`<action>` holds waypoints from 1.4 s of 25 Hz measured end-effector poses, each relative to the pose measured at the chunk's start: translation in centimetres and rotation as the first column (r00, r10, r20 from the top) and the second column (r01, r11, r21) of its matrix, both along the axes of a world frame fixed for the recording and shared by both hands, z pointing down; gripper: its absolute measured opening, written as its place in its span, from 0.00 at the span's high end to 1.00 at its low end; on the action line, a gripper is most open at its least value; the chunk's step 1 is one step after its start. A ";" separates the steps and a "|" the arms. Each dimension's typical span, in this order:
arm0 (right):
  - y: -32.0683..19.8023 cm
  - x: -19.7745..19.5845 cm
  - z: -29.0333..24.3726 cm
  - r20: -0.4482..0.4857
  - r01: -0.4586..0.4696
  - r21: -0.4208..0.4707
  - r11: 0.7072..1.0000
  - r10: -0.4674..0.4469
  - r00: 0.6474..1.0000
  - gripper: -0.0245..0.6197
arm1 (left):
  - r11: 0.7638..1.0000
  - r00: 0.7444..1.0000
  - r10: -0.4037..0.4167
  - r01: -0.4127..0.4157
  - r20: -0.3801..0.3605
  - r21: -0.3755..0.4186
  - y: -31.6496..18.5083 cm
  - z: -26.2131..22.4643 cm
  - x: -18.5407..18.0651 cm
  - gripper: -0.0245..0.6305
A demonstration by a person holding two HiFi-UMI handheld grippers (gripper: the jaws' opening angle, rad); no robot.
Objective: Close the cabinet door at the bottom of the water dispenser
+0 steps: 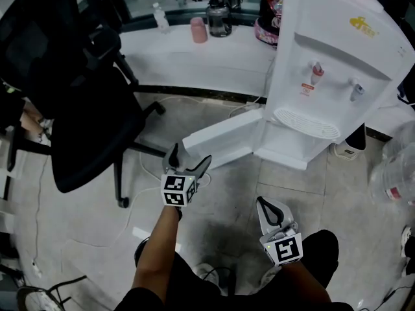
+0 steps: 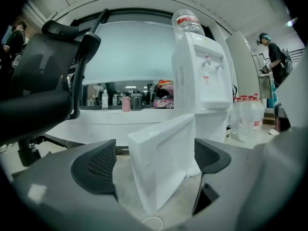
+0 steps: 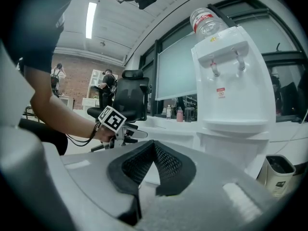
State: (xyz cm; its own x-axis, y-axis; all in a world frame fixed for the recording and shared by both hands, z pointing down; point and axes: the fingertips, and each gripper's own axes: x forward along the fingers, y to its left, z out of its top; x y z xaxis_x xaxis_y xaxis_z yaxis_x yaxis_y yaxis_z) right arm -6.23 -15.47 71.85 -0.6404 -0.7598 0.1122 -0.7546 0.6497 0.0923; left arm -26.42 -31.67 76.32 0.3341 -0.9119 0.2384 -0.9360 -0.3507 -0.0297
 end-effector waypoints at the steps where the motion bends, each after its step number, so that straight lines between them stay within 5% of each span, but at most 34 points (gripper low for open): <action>1: 0.1 0.1 0.2 -0.001 -0.004 -0.008 1.000 0.004 1.000 0.96 | 1.000 1.000 0.014 -0.014 0.005 -0.005 -0.4 0.2 0.1 0.15; 13: 0.7 0.7 -0.6 0.000 -0.010 0.021 1.000 0.010 1.000 0.96 | 0.997 0.998 0.059 -0.058 0.023 -0.045 -2.0 1.3 1.6 0.15; 28: 0.5 1.1 -1.4 0.020 -0.020 0.042 0.999 0.019 1.000 0.96 | 0.999 0.999 0.035 -0.034 0.017 -0.022 2.3 1.4 3.7 0.15; 35: 0.1 1.7 -1.3 0.023 -0.052 0.020 0.998 0.051 0.998 0.95 | 0.991 0.990 0.128 -0.126 0.063 -0.040 5.8 1.9 5.4 0.19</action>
